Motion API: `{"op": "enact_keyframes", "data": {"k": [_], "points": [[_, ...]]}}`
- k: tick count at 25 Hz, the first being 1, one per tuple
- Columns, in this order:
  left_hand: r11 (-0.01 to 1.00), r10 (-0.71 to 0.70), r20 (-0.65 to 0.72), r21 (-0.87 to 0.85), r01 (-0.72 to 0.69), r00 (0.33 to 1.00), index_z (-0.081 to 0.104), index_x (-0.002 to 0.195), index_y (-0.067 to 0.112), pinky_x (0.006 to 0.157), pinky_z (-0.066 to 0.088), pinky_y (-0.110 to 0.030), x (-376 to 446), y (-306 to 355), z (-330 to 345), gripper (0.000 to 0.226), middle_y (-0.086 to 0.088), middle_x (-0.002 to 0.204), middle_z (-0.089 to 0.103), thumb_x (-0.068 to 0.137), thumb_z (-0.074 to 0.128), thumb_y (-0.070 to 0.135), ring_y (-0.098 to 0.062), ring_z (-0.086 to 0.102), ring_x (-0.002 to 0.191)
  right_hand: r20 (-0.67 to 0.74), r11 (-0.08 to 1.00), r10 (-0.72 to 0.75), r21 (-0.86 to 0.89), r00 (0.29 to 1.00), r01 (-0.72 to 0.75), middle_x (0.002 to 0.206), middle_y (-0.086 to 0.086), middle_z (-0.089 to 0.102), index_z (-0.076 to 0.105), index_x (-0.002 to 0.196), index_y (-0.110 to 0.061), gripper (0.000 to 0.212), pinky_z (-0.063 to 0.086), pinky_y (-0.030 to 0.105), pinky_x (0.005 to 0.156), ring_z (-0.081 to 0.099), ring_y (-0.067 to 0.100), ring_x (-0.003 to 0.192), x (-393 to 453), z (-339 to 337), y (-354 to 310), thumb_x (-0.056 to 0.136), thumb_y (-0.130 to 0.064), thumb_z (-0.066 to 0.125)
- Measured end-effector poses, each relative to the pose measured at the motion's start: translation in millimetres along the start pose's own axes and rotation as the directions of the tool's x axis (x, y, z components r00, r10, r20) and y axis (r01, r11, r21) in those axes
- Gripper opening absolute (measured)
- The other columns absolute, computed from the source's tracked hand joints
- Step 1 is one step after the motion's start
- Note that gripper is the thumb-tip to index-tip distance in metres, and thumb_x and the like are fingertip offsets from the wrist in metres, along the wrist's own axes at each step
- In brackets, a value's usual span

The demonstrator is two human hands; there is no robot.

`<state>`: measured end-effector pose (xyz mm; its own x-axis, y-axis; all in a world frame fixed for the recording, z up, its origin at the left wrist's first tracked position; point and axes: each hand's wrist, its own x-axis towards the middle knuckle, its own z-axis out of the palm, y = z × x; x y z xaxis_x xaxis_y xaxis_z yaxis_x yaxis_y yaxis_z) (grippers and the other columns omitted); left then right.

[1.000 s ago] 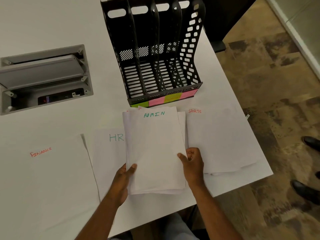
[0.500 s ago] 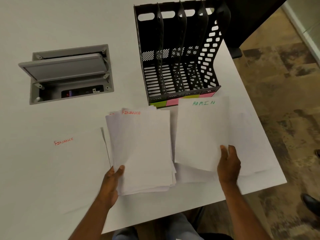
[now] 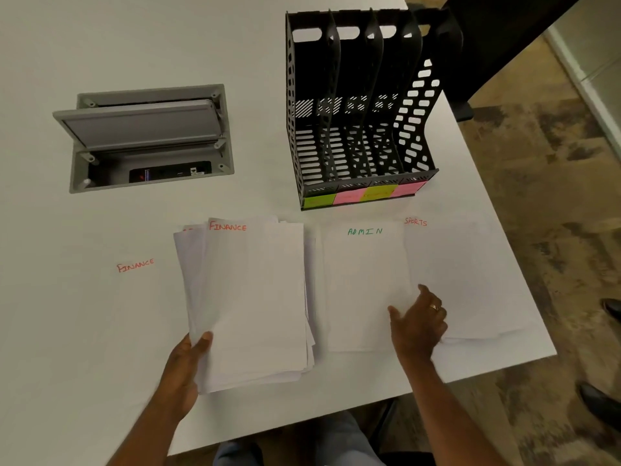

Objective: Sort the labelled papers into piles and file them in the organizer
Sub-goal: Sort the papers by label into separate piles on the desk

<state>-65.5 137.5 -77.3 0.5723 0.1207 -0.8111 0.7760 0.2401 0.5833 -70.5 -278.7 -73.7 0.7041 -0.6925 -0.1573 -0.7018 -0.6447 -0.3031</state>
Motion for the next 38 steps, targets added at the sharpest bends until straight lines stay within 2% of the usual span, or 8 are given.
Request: {"op": "enact_keyframes", "data": {"k": [3, 5, 8, 15, 21, 25, 33, 38], "points": [[1.0, -0.003, 0.023, -0.018, 0.004, 1.0, 0.066, 0.121, 0.023, 0.094, 0.05, -0.042, -3, -6, 2, 0.025, -0.008, 0.116, 0.074, 0.097, 0.061, 0.025, -0.032, 0.066, 0.109, -0.003, 0.955, -0.145, 0.259, 0.989, 0.141, 0.12, 0.004, 0.058, 0.057, 0.12, -0.023, 0.035, 0.05, 0.028, 0.088, 0.057, 0.025, 0.111, -20, -2, -26, 0.089, -0.031, 0.07], [1.0, -0.009, 0.042, -0.029, 0.01, 0.999, 0.064, 0.126, 0.017, 0.094, 0.051, -0.042, -7, -8, 8, 0.03, -0.011, 0.117, 0.073, 0.097, 0.061, 0.023, -0.033, 0.066, 0.108, 0.237, 0.874, -0.184, 0.483, 0.954, 0.049, 0.108, -0.009, 0.063, 0.059, 0.104, -0.035, 0.013, 0.045, 0.007, 0.074, 0.063, 0.014, 0.1, -43, 1, -55, 0.093, -0.041, 0.064], [0.999, -0.014, 0.082, -0.039, 0.018, 0.997, 0.063, 0.128, 0.016, 0.095, 0.052, -0.043, -11, -5, 10, 0.032, -0.012, 0.115, 0.075, 0.096, 0.061, 0.022, -0.034, 0.068, 0.108, 0.573, 0.828, -0.21, 0.535, 0.792, -0.167, 0.11, -0.016, 0.061, 0.051, 0.114, -0.034, 0.044, 0.048, 0.014, 0.077, 0.062, 0.006, 0.098, -87, 16, -97, 0.082, -0.051, 0.074], [0.996, -0.021, 0.141, -0.086, 0.034, 0.99, 0.066, 0.123, 0.017, 0.076, 0.062, -0.035, -11, 1, -23, 0.03, -0.009, 0.113, 0.076, 0.095, 0.064, 0.024, -0.025, 0.074, 0.1, 0.395, 0.793, -0.141, 0.594, 0.908, -0.135, 0.075, -0.01, 0.063, 0.055, 0.078, -0.021, 0.022, 0.045, 0.012, 0.057, 0.057, -0.001, 0.062, -136, 39, -122, 0.091, -0.029, 0.07], [0.99, -0.035, 0.037, -0.135, 0.04, 0.999, 0.064, 0.128, 0.018, 0.092, 0.055, -0.044, -14, 7, -88, 0.035, -0.007, 0.114, 0.076, 0.094, 0.064, 0.027, -0.031, 0.068, 0.109, 0.411, 0.809, -0.266, 0.588, 0.872, -0.03, 0.079, -0.014, 0.066, 0.065, 0.088, -0.02, 0.025, 0.046, 0.011, 0.07, 0.062, -0.003, 0.072, -165, 55, -147, 0.103, -0.031, 0.049], [0.978, -0.044, -0.003, -0.204, 0.043, 0.999, 0.065, 0.123, 0.022, 0.076, 0.06, -0.043, -11, 24, -138, 0.037, -0.007, 0.112, 0.076, 0.089, 0.068, 0.033, -0.034, 0.068, 0.108, 0.179, 0.791, -0.17, 0.612, 0.969, 0.025, 0.091, -0.007, 0.064, 0.063, 0.102, -0.015, 0.018, 0.043, 0.014, 0.073, 0.061, 0.01, 0.083, -158, 65, -176, 0.104, -0.023, 0.047], [0.896, -0.031, 0.08, -0.44, 0.064, 0.996, 0.061, 0.136, 0.016, 0.107, 0.043, -0.059, 7, 51, -211, 0.05, -0.01, 0.137, 0.064, 0.089, 0.064, 0.033, -0.031, 0.06, 0.126, 0.2, 0.816, -0.419, 0.51, 0.886, 0.271, 0.077, -0.012, 0.058, 0.05, 0.089, -0.021, 0.016, 0.048, 0.014, 0.069, 0.058, 0.003, 0.072, -205, 99, -215, 0.103, -0.029, 0.049], [0.936, 0.011, 0.077, -0.351, 0.017, 0.997, 0.066, 0.126, 0.018, 0.076, 0.062, -0.044, 7, 55, -208, 0.044, -0.008, 0.121, 0.073, 0.085, 0.068, 0.033, -0.027, 0.072, 0.107, 0.22, 0.856, -0.416, 0.423, 0.883, 0.297, 0.094, 0.003, 0.062, 0.057, 0.104, -0.012, 0.014, 0.052, 0.033, 0.076, 0.06, 0.019, 0.087, -229, 117, -219, 0.099, -0.025, 0.057]]}}
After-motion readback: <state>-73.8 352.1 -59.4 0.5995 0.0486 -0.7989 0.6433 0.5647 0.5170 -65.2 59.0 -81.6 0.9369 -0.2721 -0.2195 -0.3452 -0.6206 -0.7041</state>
